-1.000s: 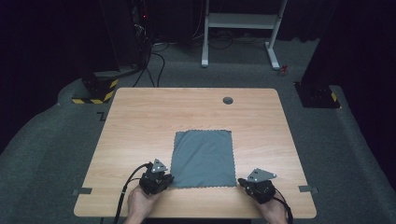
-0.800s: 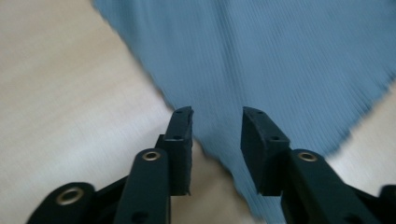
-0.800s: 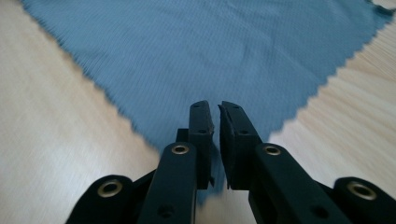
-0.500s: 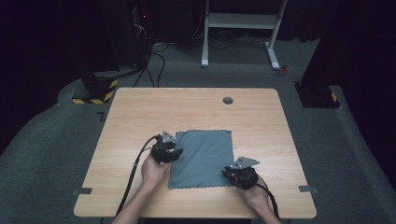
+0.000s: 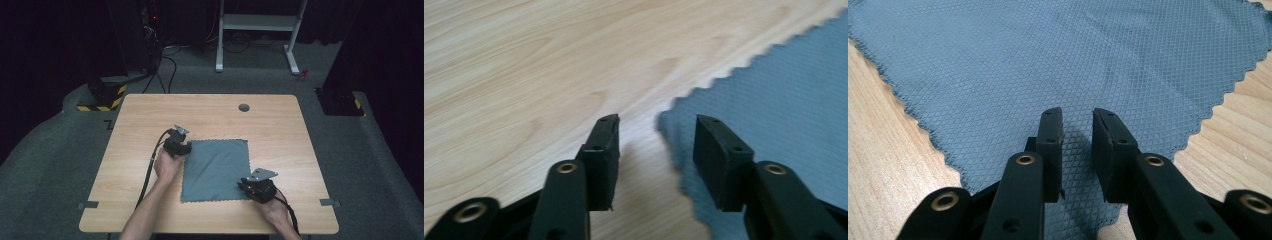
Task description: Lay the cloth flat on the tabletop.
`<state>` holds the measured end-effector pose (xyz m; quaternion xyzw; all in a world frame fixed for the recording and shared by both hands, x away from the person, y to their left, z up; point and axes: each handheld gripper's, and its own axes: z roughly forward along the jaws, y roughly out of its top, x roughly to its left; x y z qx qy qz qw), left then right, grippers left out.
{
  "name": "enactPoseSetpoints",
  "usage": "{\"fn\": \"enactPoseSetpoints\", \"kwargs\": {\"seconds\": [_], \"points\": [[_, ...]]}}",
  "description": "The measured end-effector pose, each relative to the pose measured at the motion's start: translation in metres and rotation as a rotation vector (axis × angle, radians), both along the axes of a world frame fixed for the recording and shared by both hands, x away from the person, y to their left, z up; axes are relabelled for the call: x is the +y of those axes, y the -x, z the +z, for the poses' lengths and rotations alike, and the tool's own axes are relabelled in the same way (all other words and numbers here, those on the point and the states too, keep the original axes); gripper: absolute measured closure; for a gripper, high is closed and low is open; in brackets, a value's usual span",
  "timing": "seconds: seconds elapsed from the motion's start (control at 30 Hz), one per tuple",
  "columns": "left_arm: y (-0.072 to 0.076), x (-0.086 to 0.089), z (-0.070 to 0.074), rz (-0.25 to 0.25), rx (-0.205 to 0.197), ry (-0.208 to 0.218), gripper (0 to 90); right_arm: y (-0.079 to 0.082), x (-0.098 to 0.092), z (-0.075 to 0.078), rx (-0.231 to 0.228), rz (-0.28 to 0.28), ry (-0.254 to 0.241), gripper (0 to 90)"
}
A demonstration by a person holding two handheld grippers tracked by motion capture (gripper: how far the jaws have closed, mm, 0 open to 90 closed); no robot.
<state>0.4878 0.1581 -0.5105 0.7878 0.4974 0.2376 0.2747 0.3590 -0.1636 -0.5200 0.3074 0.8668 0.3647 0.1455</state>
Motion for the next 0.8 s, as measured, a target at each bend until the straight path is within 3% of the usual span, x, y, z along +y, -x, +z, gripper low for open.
{"fn": "enactPoseSetpoints", "kwargs": {"seconds": [0.17, 0.23, 0.37, 0.57, 0.8], "points": [[0.013, 0.001, 0.006, -0.071, -0.001, 0.1, 53.4, 0.0, 0.0, 0.0, 0.002, -0.004, -0.004, 74.4], [0.028, -0.002, 0.008, -0.129, 0.001, 0.127, 52.0, 0.001, 0.0, 0.0, -0.001, -0.004, 0.0, 73.0], [0.056, -0.001, 0.005, -0.186, 0.01, 0.143, 48.9, 0.003, 0.003, 0.001, -0.004, -0.003, -0.007, 71.7], [0.077, 0.012, -0.007, -0.161, 0.008, 0.105, 46.8, 0.002, 0.012, 0.001, -0.001, 0.006, -0.017, 69.0], [0.081, 0.026, -0.014, -0.126, -0.043, 0.14, 43.8, 0.009, 0.027, 0.003, -0.009, 0.034, -0.037, 63.9]]}}
